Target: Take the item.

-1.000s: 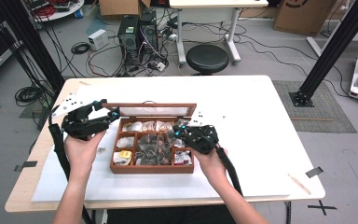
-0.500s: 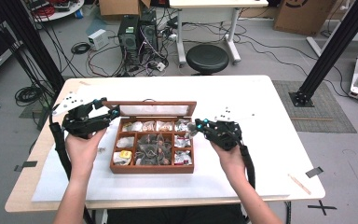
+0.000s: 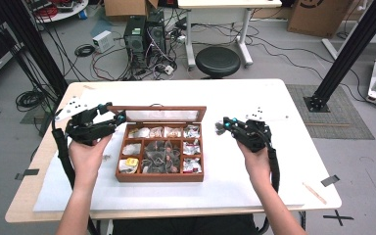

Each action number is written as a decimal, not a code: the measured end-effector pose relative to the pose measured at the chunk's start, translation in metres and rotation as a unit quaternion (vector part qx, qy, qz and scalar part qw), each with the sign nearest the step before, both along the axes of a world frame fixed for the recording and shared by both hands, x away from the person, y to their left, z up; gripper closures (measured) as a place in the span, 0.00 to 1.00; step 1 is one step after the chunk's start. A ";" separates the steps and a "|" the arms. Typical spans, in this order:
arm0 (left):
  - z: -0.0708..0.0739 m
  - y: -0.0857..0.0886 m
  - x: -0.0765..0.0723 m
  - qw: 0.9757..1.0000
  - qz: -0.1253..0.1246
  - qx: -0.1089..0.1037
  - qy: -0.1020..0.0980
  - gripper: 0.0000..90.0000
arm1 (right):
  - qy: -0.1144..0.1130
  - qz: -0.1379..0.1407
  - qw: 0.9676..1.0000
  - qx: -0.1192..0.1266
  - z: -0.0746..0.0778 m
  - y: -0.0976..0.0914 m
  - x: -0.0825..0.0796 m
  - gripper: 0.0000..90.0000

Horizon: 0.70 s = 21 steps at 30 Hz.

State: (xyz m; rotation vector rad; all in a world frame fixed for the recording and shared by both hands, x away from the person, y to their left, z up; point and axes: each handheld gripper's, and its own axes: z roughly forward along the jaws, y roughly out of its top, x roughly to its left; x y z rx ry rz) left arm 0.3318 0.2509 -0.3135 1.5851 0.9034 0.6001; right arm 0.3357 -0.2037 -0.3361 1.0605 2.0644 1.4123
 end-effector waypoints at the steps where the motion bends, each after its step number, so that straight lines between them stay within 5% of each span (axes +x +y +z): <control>1: 0.000 0.000 0.000 1.000 0.001 -0.001 0.000 0.41 | 0.000 -0.005 1.000 -0.003 0.000 -0.002 0.001 1.00; 21: 0.000 0.000 0.000 1.000 0.001 -0.002 -0.001 0.41 | 0.013 -0.044 0.999 -0.021 -0.011 -0.013 0.021 1.00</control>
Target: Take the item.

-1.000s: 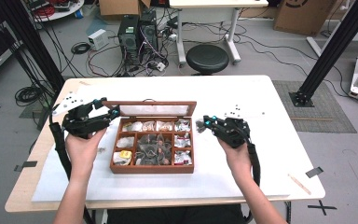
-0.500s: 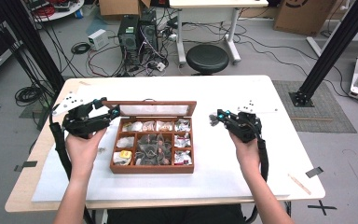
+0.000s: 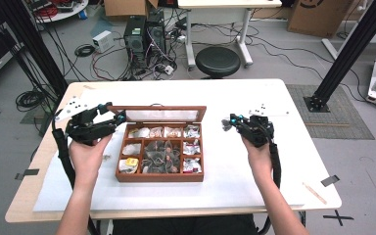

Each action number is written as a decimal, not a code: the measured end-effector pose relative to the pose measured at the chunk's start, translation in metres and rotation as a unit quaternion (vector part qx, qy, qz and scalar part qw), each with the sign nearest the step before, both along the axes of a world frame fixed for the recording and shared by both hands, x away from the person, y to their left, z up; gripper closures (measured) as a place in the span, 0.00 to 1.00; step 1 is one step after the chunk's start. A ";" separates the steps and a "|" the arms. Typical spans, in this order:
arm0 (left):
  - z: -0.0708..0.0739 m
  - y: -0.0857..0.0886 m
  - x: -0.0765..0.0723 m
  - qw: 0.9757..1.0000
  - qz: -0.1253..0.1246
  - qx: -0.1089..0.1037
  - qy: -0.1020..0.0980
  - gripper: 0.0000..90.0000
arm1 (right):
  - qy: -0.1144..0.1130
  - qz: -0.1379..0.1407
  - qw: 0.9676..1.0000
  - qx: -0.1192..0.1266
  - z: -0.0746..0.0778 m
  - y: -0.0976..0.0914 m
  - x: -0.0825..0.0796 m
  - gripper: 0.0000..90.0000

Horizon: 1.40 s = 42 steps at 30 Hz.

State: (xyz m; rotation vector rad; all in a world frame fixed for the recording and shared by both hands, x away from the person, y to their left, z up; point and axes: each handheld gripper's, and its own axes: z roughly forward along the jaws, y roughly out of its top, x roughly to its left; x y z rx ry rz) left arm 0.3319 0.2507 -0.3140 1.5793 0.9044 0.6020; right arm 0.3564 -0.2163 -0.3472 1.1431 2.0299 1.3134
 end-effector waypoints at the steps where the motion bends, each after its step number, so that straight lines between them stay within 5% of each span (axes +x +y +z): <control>1: 0.000 0.000 0.000 1.000 0.000 -0.001 0.000 0.41 | 0.001 0.001 1.000 -0.002 -0.002 0.000 0.001 1.00; 16: 0.000 0.000 0.000 1.000 0.000 0.000 0.000 0.41 | 0.011 -0.001 1.000 -0.008 -0.008 0.002 0.003 1.00; 20: 0.000 0.000 0.000 1.000 0.000 0.000 0.000 0.41 | 0.012 -0.008 1.000 -0.010 -0.009 0.002 0.003 0.87; 23: 0.000 0.000 0.000 1.000 0.000 0.000 0.000 0.41 | 0.012 -0.011 1.000 -0.010 -0.009 0.001 0.003 0.86; 34: 0.000 0.000 0.000 1.000 -0.001 -0.001 0.000 0.41 | -0.022 -0.012 1.000 -0.002 -0.003 -0.006 -0.010 0.55; 42: 0.000 0.001 0.003 1.000 -0.001 -0.004 -0.001 0.41 | -0.045 -0.014 0.999 0.015 -0.006 -0.019 -0.024 0.43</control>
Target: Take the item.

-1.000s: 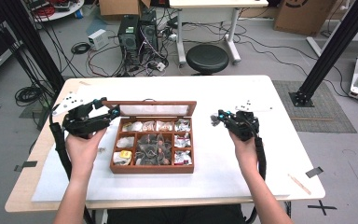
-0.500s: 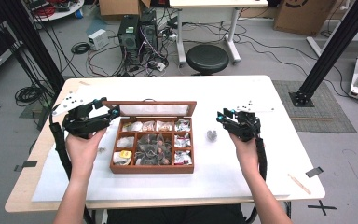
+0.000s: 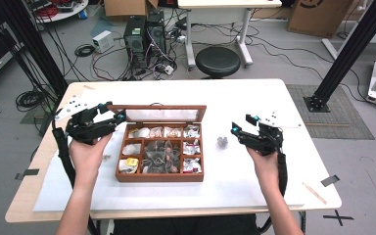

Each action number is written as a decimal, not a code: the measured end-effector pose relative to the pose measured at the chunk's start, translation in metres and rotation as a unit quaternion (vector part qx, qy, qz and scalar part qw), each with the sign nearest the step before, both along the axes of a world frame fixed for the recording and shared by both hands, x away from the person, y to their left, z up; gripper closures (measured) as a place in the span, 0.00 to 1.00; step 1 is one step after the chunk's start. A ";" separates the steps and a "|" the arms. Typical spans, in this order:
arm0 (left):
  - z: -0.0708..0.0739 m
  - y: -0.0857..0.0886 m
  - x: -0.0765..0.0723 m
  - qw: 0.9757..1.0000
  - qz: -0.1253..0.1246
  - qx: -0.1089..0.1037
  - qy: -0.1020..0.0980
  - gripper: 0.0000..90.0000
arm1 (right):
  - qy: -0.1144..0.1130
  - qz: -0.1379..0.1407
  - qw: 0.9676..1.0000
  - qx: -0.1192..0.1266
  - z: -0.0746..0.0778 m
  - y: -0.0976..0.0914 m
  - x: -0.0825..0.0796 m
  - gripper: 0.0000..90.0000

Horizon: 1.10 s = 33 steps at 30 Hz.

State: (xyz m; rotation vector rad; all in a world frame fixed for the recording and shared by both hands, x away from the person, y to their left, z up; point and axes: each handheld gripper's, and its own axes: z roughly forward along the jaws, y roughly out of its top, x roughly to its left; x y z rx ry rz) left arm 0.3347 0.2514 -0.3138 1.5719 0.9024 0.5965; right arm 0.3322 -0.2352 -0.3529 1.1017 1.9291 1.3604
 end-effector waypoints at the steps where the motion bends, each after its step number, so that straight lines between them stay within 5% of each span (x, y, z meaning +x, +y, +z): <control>1: 0.000 0.000 0.001 1.000 0.000 -0.002 0.000 0.41 | -0.004 -0.001 1.000 0.002 -0.001 -0.003 -0.002 0.43; 13: 0.000 0.000 0.004 1.000 -0.001 -0.004 0.000 0.41 | -0.011 -0.016 1.000 0.016 0.002 -0.029 -0.005 0.38; 33: 0.000 0.001 0.004 1.000 -0.002 -0.005 0.001 0.41 | -0.016 -0.012 1.000 0.014 0.004 -0.029 -0.009 0.38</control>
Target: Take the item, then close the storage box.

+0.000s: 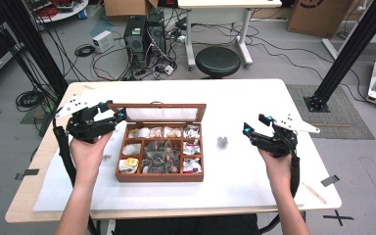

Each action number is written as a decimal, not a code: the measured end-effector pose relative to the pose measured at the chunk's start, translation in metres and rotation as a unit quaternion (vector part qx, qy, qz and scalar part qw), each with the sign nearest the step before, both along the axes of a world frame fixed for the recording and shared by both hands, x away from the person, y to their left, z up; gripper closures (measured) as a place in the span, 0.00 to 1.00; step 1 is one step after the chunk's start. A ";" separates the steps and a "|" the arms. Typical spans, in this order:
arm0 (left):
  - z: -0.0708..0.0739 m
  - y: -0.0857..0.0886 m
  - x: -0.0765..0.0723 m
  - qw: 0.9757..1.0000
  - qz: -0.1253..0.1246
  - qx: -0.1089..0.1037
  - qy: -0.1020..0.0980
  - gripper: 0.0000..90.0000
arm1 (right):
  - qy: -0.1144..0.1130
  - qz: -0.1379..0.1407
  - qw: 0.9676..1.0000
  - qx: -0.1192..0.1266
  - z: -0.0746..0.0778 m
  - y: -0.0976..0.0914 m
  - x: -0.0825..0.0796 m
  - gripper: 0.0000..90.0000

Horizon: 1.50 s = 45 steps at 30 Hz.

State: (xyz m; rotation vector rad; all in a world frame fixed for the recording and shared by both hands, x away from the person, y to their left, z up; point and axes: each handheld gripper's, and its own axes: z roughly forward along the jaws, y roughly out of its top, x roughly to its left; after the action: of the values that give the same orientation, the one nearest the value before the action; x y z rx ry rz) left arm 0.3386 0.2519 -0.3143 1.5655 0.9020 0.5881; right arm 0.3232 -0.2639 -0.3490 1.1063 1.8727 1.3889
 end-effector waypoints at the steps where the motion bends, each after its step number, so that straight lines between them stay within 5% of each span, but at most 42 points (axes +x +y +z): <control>1: 0.000 0.000 0.000 1.000 0.000 0.001 0.000 0.41 | -0.001 0.000 1.000 0.002 0.000 -0.001 0.000 0.38; 45: 0.000 0.000 0.004 1.000 0.000 -0.007 0.002 0.40 | 0.000 0.000 1.000 0.019 -0.001 -0.004 0.004 0.36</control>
State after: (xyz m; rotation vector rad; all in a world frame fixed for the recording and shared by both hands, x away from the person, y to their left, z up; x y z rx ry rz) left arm 0.3430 0.2521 -0.3138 1.5540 0.9070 0.5776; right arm 0.3270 -0.2680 -0.3503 1.1248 1.8545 1.4289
